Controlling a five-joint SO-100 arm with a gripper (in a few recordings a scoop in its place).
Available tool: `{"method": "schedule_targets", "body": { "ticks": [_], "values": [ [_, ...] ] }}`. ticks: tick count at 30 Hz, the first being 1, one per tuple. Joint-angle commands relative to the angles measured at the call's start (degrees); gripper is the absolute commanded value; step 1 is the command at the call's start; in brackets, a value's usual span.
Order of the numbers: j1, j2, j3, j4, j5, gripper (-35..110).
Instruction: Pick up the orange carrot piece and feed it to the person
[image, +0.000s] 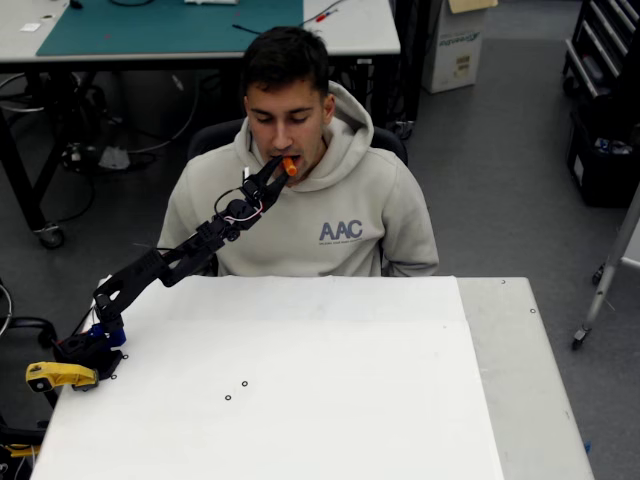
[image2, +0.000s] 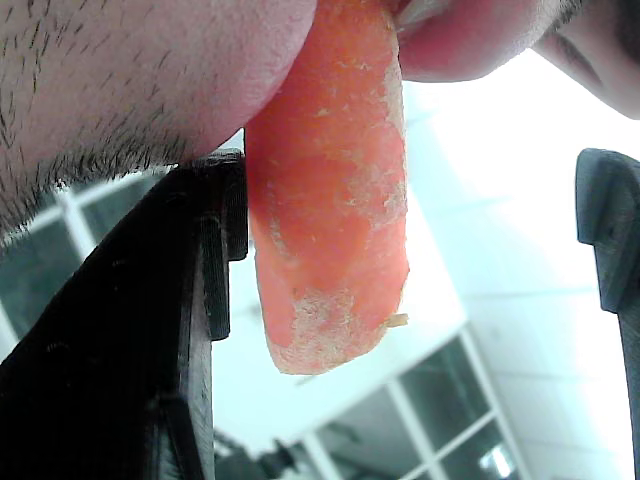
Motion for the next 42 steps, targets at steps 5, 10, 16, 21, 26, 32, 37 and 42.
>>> {"method": "schedule_targets", "body": {
  "ticks": [5, 10, 16, 21, 26, 32, 37, 42],
  "values": [
    [3.2, 9.9, -1.7, -2.4, -1.1, 21],
    [8.1, 9.5, -1.6, -2.4, -1.1, 20],
    [11.3, 9.4, -1.6, -2.4, -1.1, 20],
    [11.5, 9.4, -1.1, -2.4, -1.1, 19],
    [11.4, 9.7, -0.9, -2.4, -1.1, 0],
    [11.1, 9.9, -1.1, -2.4, -1.0, -2],
    [11.0, 10.0, -0.8, -2.1, -1.0, -3],
    [10.8, 10.2, -0.5, -1.8, -0.2, -3]
  ]
}}
